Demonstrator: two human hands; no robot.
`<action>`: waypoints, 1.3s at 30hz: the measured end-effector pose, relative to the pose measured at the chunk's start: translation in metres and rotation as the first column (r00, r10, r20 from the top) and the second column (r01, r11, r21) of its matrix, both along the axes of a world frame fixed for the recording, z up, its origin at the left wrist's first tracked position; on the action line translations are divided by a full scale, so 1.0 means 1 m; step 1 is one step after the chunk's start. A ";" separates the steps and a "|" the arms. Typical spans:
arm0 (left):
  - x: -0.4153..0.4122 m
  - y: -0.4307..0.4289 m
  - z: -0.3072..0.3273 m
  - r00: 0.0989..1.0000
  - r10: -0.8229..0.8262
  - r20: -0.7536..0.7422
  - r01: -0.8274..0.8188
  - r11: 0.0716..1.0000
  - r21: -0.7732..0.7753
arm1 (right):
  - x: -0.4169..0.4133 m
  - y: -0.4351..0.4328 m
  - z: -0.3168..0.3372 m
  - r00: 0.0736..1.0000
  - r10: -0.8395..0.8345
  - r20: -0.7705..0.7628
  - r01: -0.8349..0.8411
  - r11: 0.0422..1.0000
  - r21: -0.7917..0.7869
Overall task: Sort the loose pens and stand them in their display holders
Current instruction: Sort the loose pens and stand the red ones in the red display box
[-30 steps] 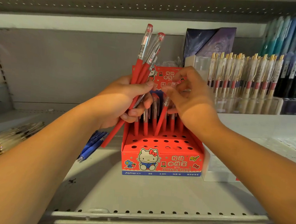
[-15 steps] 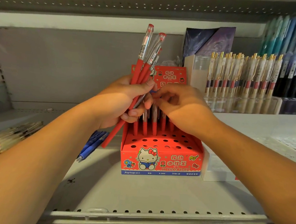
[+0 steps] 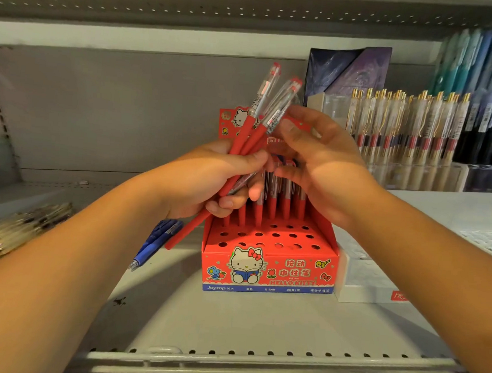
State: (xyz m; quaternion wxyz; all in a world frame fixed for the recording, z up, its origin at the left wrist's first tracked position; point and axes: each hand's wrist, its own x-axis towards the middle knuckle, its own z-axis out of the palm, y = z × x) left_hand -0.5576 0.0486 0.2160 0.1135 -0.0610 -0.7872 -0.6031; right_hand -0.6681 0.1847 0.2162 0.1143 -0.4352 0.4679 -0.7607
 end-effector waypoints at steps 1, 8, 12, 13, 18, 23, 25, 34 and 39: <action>0.000 0.000 -0.001 1.000 -0.017 0.014 0.017 1.000 -0.015 | -0.001 0.000 0.001 1.000 0.015 0.022 -0.015 1.000 -0.016; 0.001 0.000 -0.001 0.998 -0.050 0.037 0.050 0.999 -0.003 | -0.003 0.004 0.007 0.986 0.084 0.144 -0.062 0.986 -0.155; 0.000 -0.001 0.001 1.000 0.011 0.008 -0.011 1.000 0.012 | -0.006 0.007 0.014 0.977 0.048 0.207 0.008 0.965 -0.261; 0.000 -0.001 0.001 1.000 0.026 0.004 -0.026 1.000 0.013 | -0.007 0.008 0.015 0.977 0.021 0.214 0.038 0.962 -0.269; 0.000 -0.002 0.001 0.998 0.058 -0.002 -0.058 0.998 0.030 | -0.010 0.008 0.014 0.973 -0.042 0.228 0.110 0.950 -0.293; 0.000 -0.003 0.004 0.996 0.080 -0.045 -0.075 0.992 0.096 | -0.009 0.011 0.018 0.977 -0.065 0.201 0.128 0.939 -0.318; 0.000 -0.005 0.005 0.993 0.098 -0.069 -0.091 0.991 0.099 | -0.008 0.014 0.018 0.979 -0.198 0.048 0.204 0.947 -0.248; -0.002 -0.001 0.005 0.986 0.142 -0.091 -0.133 0.986 0.099 | -0.018 0.004 -0.001 0.645 -0.492 -0.585 0.597 0.802 -0.017; -0.002 0.000 0.005 0.987 0.145 -0.066 -0.138 0.985 0.099 | -0.020 0.003 -0.004 0.666 -0.465 -0.583 0.599 0.799 0.047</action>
